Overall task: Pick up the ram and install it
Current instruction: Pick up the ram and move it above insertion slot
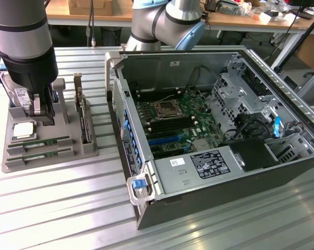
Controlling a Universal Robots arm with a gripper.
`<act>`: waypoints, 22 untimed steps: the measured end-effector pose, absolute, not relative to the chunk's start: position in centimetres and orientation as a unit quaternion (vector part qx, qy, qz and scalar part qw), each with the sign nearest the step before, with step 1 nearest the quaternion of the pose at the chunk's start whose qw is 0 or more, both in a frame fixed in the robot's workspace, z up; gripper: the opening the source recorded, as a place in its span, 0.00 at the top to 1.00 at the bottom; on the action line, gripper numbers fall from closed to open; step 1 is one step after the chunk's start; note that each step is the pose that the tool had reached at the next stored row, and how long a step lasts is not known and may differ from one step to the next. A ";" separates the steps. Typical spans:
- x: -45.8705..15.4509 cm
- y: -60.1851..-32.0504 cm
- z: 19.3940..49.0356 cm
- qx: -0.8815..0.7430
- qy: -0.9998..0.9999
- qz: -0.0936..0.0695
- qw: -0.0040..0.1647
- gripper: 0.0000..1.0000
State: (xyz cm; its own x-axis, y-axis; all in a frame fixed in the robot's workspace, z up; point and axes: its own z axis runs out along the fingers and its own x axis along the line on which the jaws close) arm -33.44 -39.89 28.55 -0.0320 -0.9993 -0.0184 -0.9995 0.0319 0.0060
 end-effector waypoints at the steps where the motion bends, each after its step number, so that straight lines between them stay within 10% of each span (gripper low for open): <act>1: -33.4 -39.9 28.5 -0.696 0.718 0.009 0.005 0.70; 22: -33.4 -40.9 27.7 -0.696 0.718 0.006 0.002 0.70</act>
State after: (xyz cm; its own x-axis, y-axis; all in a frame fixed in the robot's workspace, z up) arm -33.45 -40.87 27.74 -0.0321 -0.9994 -0.0110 -0.9995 0.0321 0.0058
